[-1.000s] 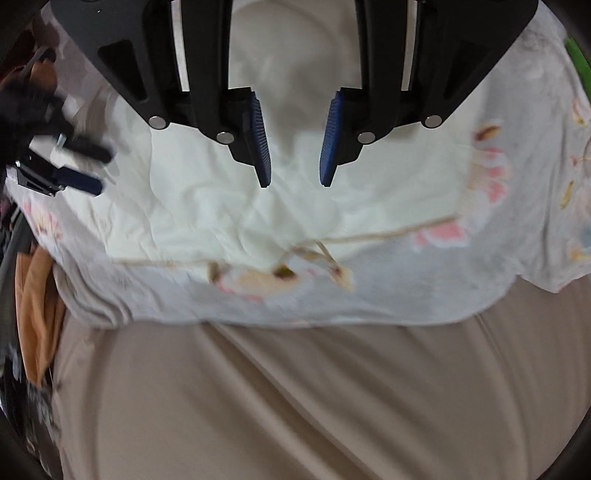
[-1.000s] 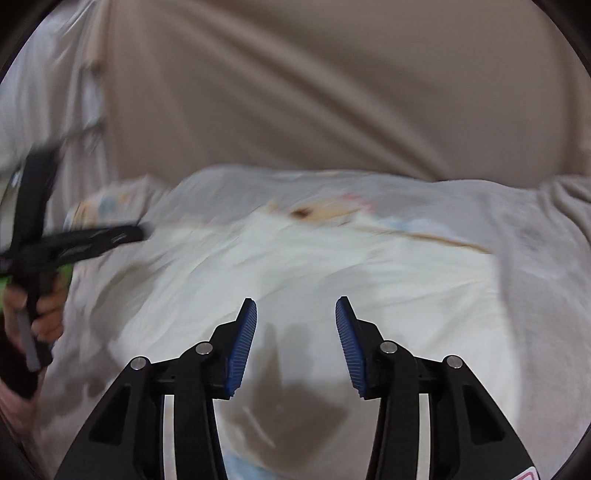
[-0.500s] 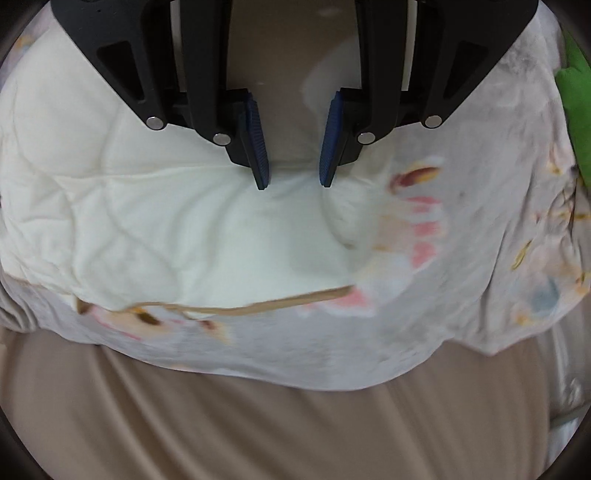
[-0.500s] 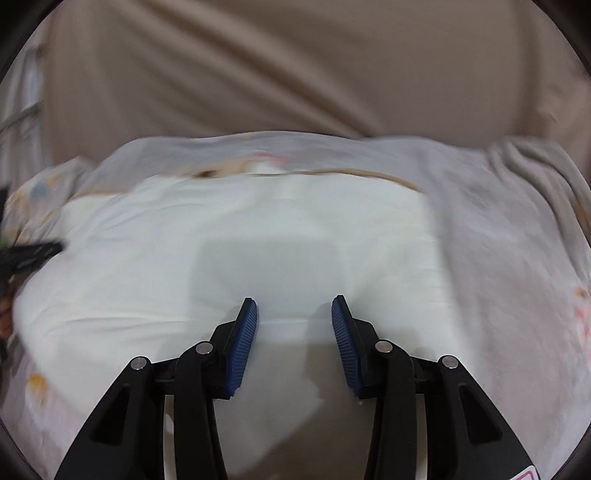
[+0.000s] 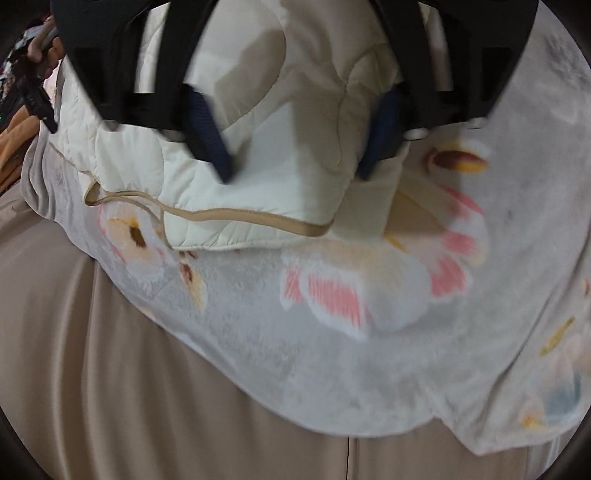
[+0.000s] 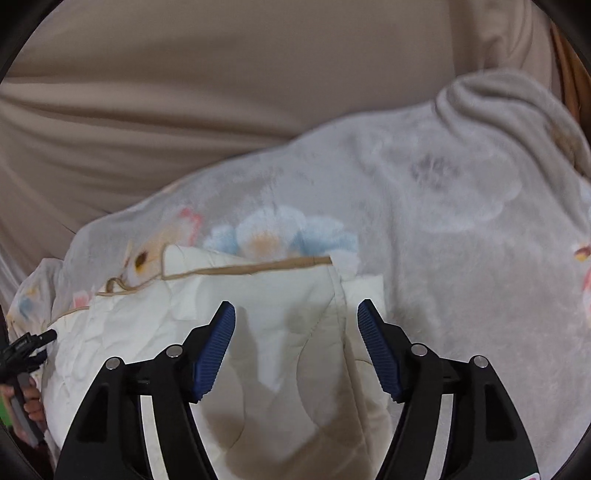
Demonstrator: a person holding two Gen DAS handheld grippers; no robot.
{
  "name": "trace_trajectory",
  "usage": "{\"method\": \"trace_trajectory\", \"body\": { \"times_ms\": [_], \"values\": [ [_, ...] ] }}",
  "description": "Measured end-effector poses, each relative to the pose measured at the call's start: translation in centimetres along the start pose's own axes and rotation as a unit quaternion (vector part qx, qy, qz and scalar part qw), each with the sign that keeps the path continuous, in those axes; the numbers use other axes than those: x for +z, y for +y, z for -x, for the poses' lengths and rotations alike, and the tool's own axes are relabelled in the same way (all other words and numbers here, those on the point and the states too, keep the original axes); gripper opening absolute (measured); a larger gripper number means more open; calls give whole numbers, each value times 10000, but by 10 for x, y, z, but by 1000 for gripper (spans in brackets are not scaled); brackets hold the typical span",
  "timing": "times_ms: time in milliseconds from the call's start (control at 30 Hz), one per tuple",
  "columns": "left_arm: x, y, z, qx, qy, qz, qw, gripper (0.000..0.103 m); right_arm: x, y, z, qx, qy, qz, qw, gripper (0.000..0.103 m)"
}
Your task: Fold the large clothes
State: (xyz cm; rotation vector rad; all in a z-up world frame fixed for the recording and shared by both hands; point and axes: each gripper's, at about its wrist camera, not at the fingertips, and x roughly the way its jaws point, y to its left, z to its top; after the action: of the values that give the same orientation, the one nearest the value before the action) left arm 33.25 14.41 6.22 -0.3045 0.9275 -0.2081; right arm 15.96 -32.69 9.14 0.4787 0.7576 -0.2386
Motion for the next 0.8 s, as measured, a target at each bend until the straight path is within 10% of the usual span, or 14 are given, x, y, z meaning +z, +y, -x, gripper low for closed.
{"method": "trace_trajectory", "body": {
  "times_ms": [67, 333, 500, 800],
  "values": [
    [1, -7, 2, 30, -69, -149, 9999, 16, -2, 8, -8, 92, 123, 126, 9998, 12],
    [27, -35, 40, 368, -1036, -536, 9925, 11, 24, 40, 57, 390, -1424, 479, 9879, 9],
    [17, -22, -24, 784, -404, -618, 9942, 12, 14, 8, -19, -101, -480, 220, 9986, 8],
    [-3, -35, -52, 1501, -662, -1133, 9799, 18, -4, 17, -63, -734, 123, 656, 9951, 11]
  ]
}}
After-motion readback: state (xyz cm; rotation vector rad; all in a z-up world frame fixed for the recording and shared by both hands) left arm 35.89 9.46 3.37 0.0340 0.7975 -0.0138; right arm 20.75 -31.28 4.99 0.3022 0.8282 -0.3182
